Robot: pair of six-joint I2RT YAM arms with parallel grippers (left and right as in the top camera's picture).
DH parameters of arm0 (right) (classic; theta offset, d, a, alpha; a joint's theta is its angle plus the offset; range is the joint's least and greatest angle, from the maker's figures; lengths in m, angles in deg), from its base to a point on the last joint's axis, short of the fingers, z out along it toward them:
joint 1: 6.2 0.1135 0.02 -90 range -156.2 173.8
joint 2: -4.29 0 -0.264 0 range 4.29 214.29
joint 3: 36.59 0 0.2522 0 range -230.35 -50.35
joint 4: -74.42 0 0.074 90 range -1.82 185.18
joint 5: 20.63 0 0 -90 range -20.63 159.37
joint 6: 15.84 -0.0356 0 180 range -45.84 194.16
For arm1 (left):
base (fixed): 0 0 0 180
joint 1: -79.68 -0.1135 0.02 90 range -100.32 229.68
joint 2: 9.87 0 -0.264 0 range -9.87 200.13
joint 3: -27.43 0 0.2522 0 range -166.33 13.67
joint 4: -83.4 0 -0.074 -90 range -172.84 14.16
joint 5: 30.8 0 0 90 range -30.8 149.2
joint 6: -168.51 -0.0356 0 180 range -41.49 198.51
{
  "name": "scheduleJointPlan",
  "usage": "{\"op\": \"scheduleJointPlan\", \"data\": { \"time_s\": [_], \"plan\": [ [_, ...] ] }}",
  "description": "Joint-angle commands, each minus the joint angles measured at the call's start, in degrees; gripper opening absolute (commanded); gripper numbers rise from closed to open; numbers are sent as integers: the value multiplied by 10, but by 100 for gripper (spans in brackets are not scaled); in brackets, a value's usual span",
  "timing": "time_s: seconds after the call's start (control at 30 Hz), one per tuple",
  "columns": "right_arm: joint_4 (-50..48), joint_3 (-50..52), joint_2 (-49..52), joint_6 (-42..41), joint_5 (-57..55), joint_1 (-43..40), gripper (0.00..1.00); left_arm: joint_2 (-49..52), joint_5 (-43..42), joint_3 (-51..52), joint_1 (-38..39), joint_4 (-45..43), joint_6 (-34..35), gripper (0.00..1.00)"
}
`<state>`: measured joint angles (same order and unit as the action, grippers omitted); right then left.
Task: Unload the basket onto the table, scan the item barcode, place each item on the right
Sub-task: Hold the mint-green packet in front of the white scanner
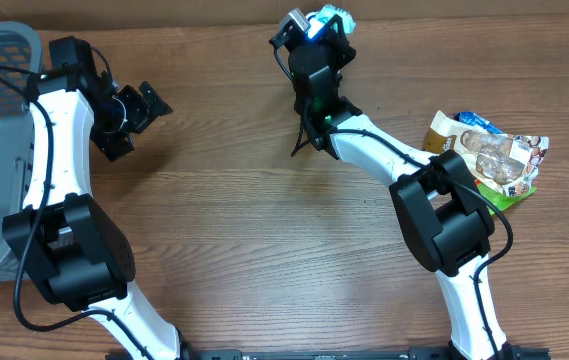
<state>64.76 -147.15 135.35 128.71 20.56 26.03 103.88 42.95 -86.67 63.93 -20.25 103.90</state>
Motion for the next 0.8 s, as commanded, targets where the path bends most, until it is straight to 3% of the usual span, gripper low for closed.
{"op": "scheduleJointPlan", "data": {
  "time_s": [0.0,0.3,0.5,0.77],
  "plan": [
    [-9,-4,6,15,28,3,4,-6,3,-5,1,0,8,100],
    [-41,-4,33,30,76,-2,4,-6,3,-5,1,0,8,100],
    [-156,-4,57,90,60,-21,4,-6,3,-5,1,0,8,100],
    [-147,-4,59,90,59,-27,4,-6,3,-5,1,0,8,100]
  ]
}}
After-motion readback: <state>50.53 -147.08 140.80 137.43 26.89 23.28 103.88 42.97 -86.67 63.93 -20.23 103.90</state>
